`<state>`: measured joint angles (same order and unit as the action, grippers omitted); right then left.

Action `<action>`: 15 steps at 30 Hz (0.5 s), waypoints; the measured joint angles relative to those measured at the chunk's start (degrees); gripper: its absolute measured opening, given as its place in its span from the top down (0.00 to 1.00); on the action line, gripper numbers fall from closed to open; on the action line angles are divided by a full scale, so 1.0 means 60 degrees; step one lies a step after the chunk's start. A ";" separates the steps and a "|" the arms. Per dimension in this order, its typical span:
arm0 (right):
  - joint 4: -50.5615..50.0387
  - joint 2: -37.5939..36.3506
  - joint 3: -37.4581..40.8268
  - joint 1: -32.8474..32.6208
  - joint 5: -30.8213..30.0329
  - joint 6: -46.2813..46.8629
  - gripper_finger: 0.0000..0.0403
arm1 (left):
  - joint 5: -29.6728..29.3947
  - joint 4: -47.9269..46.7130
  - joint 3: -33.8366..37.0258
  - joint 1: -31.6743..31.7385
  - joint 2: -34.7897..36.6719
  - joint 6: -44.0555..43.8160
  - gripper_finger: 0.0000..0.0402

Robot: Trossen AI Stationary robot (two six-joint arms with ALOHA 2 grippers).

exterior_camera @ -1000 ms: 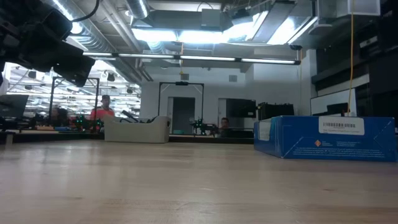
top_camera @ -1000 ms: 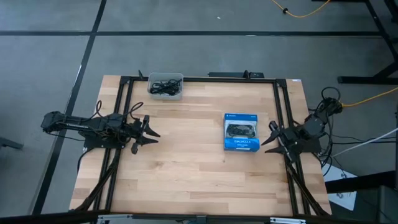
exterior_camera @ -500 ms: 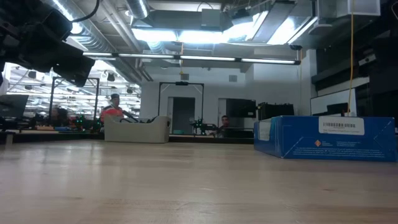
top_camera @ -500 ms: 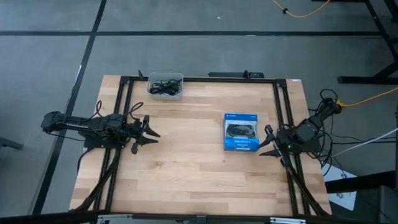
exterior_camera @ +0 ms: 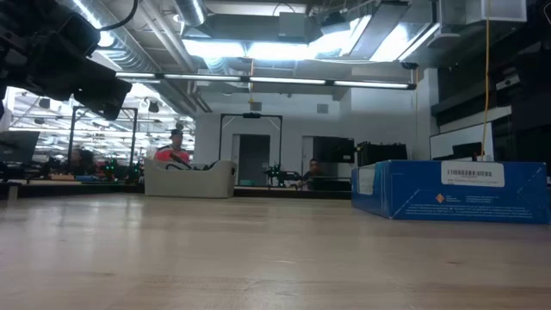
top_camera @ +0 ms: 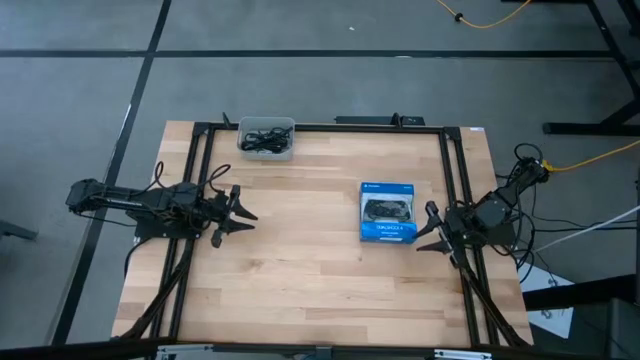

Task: Pick and place USB-C Cables
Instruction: Return to Home Position

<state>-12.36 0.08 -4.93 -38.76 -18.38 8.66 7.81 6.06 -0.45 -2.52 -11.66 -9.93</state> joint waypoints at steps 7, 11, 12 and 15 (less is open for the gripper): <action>0.1392 0.0015 0.0333 0.0002 -0.0262 -0.0767 0.62 | -0.0004 -0.0003 0.0000 0.0000 0.0000 0.0000 0.71; 0.2710 0.0129 0.0754 0.0081 0.0243 -0.1858 0.62 | -0.0008 -0.0007 0.0000 0.0000 0.0000 0.0004 0.71; 0.2693 0.0237 0.0754 0.0167 0.0338 -0.1885 0.62 | -0.0010 -0.0003 0.0000 0.0000 0.0000 0.0004 0.71; 0.2733 0.0284 0.0754 0.0595 0.0259 -0.1740 0.62 | -0.0015 -0.0005 0.0000 0.0000 0.0002 0.0004 0.71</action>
<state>4.04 1.78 -0.40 -35.19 -16.82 -1.78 7.73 6.04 -0.45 -2.52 -11.65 -9.91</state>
